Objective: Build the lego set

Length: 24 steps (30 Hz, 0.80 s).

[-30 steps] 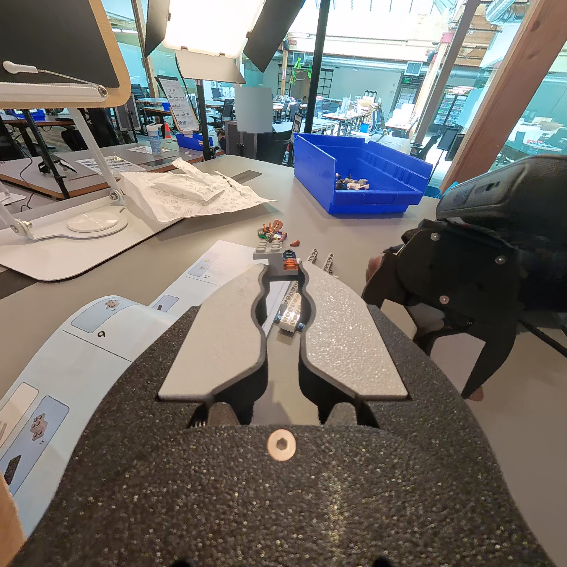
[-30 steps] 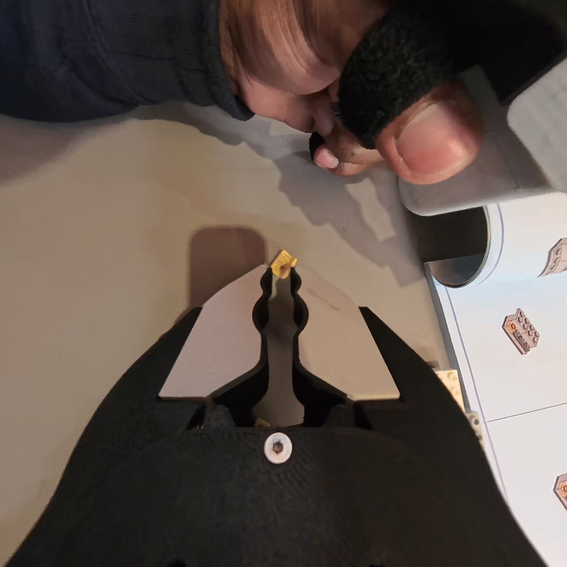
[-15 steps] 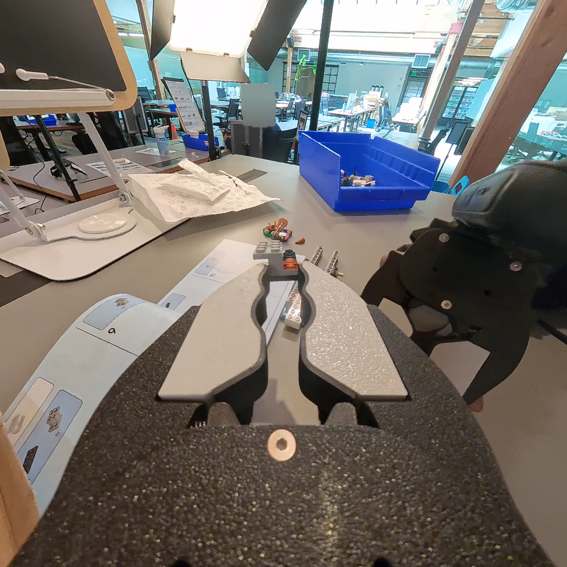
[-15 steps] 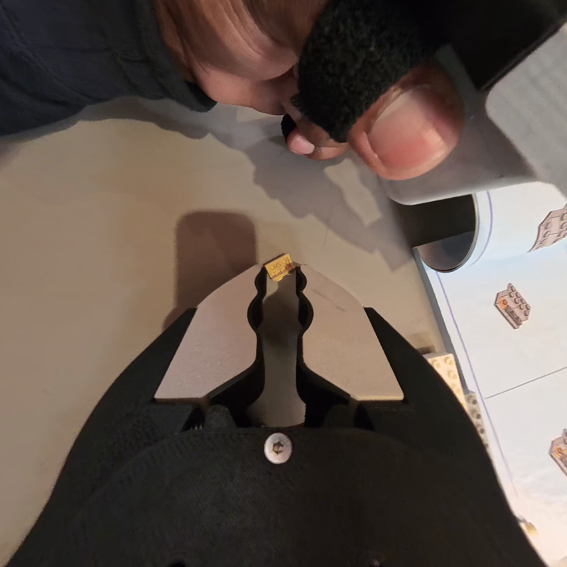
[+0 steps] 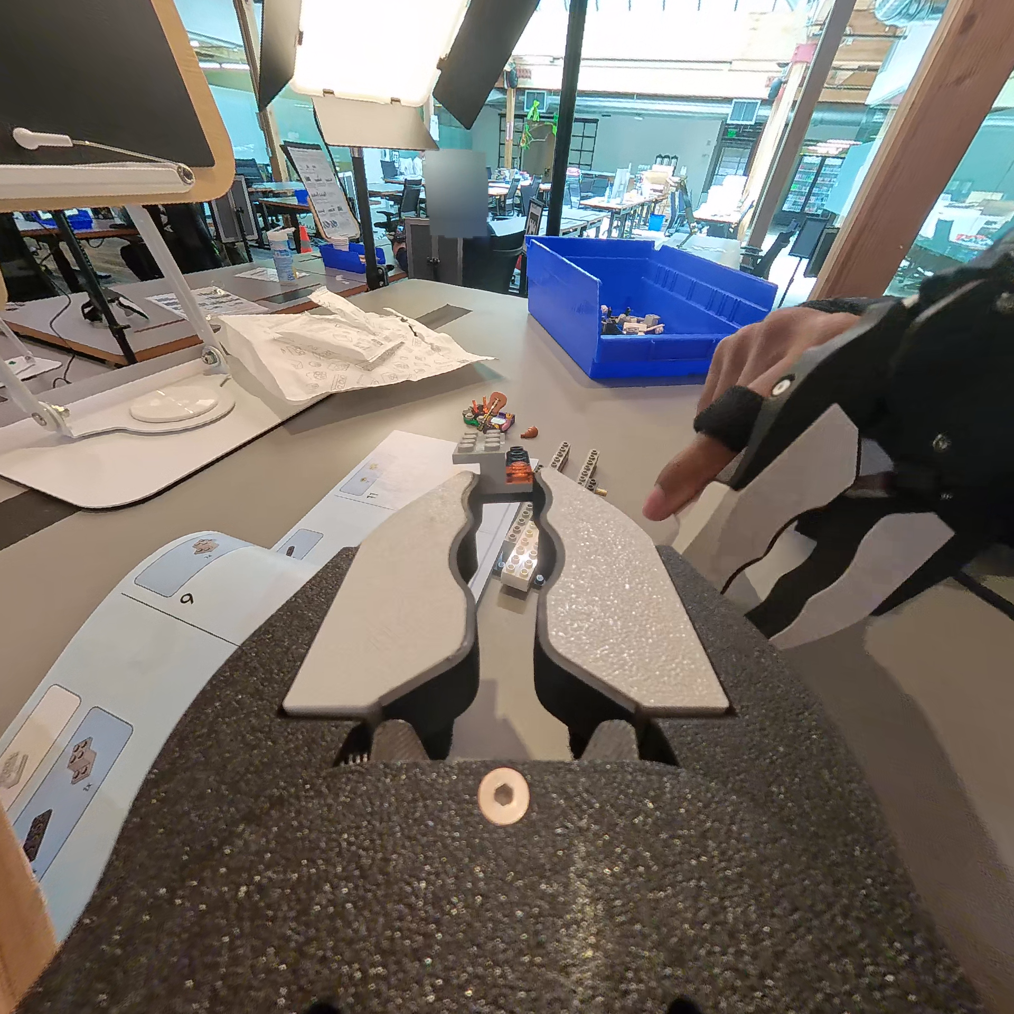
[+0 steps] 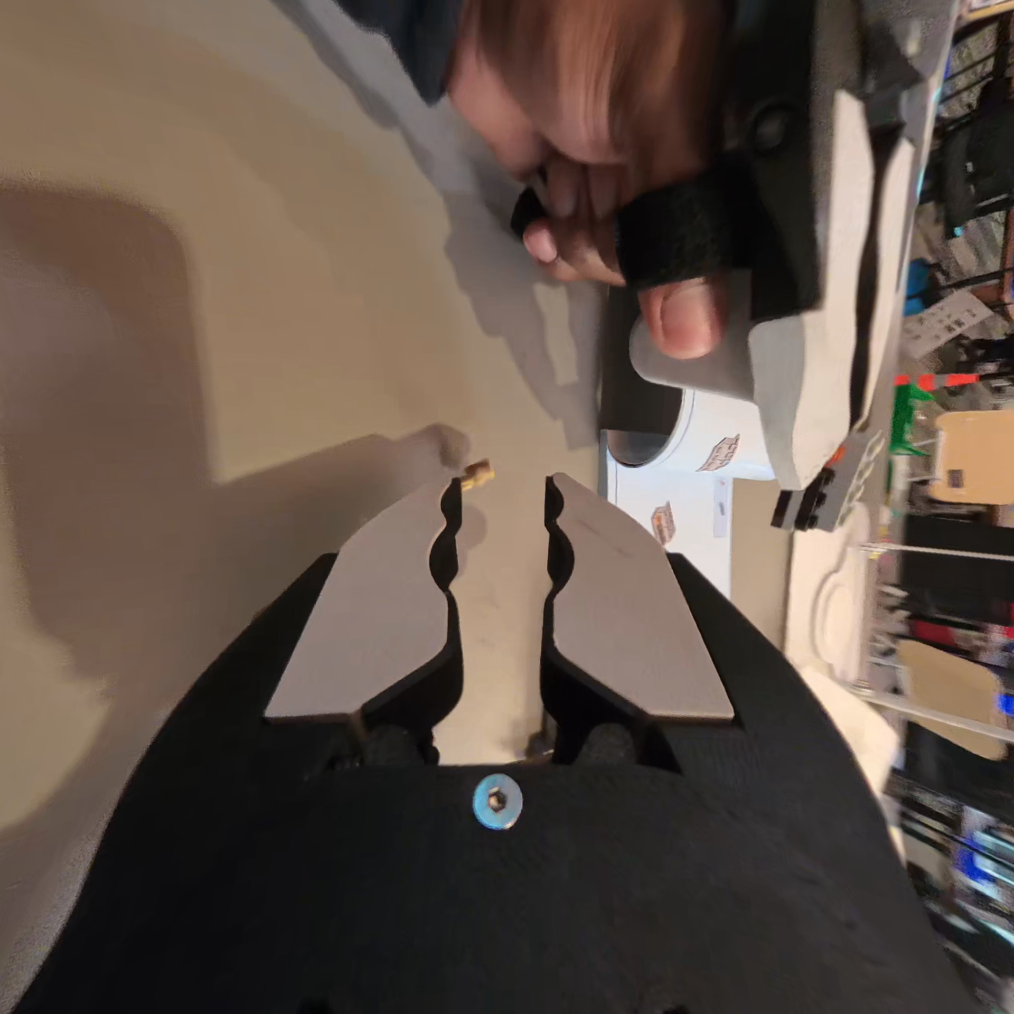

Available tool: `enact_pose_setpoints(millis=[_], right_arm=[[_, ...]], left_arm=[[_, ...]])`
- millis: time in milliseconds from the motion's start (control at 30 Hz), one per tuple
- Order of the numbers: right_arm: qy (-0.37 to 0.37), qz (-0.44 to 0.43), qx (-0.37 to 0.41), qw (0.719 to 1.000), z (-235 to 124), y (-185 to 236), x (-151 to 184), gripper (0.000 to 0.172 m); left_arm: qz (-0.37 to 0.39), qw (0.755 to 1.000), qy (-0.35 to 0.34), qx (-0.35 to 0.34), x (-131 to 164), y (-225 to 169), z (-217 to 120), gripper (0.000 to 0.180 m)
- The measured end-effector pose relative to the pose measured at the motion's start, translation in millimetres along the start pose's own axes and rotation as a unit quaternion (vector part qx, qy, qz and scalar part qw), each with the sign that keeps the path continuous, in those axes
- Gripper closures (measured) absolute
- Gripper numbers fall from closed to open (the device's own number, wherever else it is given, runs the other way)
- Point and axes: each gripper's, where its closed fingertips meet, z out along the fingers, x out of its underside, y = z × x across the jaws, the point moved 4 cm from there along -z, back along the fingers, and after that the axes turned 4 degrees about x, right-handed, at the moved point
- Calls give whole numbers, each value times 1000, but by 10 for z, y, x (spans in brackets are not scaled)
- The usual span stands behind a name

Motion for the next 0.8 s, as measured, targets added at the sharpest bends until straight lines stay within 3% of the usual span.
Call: enact_pose_setpoints(millis=[100,367,667,800], right_arm=[[-23,66,-36,997,-30,-21,43,142],[21,187,-56,981,268,-34,142,147],[27,266,-78,960,558,-168,44,143],[53,243,-65,966,627,-109,62,143]], left_arm=[[3,1000,1,0,-1,-9,4,164],[3,1000,2,-2,4,-1,1,164],[2,1000,-8,-14,-33,59,-69,164],[2,1000,-12,-20,-47,86,-102,164]])
